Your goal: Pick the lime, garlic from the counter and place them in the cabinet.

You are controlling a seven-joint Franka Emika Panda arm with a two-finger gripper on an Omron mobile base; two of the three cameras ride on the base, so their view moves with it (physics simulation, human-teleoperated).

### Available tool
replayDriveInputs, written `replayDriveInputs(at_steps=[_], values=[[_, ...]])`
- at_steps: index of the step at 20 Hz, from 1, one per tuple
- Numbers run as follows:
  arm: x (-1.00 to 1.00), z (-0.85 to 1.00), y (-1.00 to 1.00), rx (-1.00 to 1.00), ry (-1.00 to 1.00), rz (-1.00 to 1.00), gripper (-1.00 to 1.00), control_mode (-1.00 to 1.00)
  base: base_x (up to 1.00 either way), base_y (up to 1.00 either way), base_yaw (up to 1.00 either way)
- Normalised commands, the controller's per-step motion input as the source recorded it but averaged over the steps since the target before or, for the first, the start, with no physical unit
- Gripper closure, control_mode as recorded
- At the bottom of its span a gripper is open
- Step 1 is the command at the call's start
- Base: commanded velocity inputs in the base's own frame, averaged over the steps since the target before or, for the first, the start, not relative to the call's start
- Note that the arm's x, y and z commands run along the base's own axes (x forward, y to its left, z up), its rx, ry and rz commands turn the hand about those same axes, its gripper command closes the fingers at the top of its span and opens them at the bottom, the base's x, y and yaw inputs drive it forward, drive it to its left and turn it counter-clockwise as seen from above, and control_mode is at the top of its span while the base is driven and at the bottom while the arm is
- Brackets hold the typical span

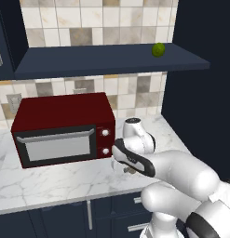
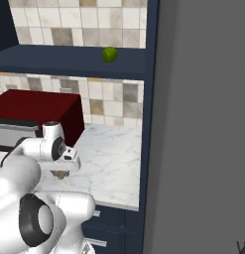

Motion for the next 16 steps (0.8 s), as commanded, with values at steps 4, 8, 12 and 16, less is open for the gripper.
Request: replayDriveInputs(at_steps=[4,8,12,16], values=[[-0.31,1.0,0.0,0.07,-0.01,0.0,1.0,-1.0,0.0,0.0,0.0],[-0.21,1.0,0.0,0.07,0.0,0.0,1.0,-1.0,0.0,0.0,0.0],[-0.15,1.0,0.0,0.0,0.0,0.0,1.0,-1.0,0.0,0.0,0.0],[-0.16,1.0,0.0,0.0,0.0,0.0,1.0,-1.0,0.0,0.0,0.0]])
